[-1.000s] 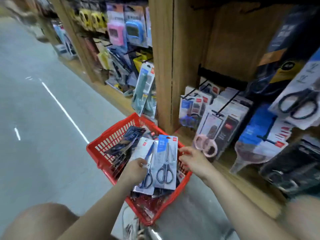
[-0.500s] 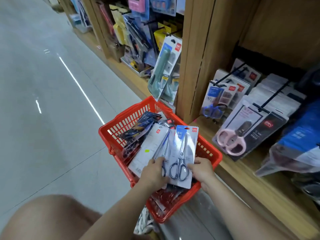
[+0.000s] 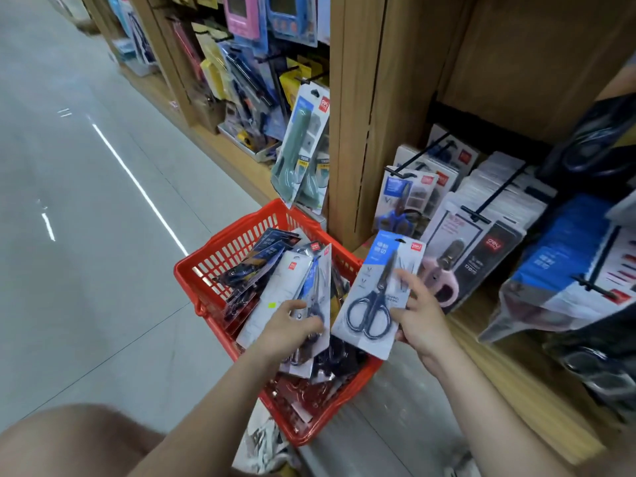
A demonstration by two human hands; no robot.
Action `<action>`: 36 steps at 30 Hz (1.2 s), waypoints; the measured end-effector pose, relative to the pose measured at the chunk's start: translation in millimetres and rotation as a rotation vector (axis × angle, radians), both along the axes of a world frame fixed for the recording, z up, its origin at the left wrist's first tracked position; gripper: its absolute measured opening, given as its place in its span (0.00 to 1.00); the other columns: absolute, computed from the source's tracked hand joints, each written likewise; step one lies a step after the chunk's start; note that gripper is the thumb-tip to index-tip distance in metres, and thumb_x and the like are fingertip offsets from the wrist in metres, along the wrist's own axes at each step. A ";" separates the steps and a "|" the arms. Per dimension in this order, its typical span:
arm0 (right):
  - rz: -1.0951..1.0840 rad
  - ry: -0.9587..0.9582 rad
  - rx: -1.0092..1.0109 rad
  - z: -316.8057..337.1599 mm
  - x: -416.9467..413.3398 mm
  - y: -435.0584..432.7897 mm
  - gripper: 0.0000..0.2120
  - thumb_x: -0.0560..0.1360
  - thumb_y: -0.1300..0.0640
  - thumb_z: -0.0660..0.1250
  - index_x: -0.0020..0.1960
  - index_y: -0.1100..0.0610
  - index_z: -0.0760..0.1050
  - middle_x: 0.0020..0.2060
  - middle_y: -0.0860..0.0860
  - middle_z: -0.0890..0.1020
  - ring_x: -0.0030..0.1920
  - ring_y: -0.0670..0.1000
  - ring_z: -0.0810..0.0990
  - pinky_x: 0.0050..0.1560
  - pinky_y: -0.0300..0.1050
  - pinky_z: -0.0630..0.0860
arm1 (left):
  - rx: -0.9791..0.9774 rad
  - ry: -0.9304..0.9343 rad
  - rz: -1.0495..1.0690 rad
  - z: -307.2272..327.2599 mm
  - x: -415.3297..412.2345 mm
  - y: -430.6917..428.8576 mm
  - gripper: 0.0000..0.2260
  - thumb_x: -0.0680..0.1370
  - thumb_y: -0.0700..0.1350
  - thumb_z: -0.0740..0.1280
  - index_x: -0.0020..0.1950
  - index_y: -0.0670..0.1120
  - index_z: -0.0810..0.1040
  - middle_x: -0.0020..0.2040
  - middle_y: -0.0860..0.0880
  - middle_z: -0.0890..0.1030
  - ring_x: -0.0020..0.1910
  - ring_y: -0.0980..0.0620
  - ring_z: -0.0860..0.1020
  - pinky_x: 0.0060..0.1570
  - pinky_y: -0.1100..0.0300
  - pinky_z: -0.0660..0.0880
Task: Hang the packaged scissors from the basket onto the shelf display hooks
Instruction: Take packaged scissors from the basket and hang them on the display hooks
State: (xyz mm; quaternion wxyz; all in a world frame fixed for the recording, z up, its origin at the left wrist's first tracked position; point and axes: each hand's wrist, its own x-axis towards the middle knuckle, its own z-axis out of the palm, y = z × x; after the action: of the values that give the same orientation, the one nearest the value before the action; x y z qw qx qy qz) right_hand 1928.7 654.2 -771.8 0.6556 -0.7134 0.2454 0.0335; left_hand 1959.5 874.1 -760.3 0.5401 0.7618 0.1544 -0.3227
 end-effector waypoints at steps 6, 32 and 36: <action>-0.062 0.027 0.024 27.9 -9.3 5.0 0.23 0.74 0.76 0.54 0.50 0.56 0.83 0.60 0.56 0.75 0.44 0.56 0.79 0.29 0.44 0.76 | 0.103 -0.257 -0.135 33.6 -0.3 4.7 0.29 0.69 0.45 0.73 0.68 0.55 0.69 0.53 0.50 0.76 0.43 0.44 0.80 0.45 0.52 0.77; 0.133 -0.045 -0.512 67.7 -42.0 0.3 0.15 0.75 0.56 0.71 0.59 0.44 0.74 0.49 0.40 0.82 0.54 0.50 0.82 0.50 0.45 0.75 | 0.838 -0.335 -0.462 -70.5 -17.6 -9.2 0.28 0.73 0.45 0.73 0.66 0.45 0.61 0.58 0.39 0.72 0.52 0.38 0.78 0.48 0.49 0.79; 0.209 -0.104 -0.376 72.6 -44.2 0.8 0.38 0.76 0.61 0.71 0.73 0.33 0.57 0.51 0.29 0.74 0.51 0.34 0.78 0.52 0.41 0.76 | 0.805 -0.346 -0.383 -55.7 -11.7 -9.6 0.24 0.73 0.45 0.69 0.64 0.45 0.62 0.56 0.42 0.73 0.49 0.40 0.79 0.42 0.51 0.75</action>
State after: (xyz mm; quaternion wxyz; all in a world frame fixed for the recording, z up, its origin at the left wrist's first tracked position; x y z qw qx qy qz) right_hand 1884.5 655.0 -699.2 0.5156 -0.8455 0.1377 0.0179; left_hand 1947.8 864.5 -816.0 0.1507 0.9677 0.0317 -0.1995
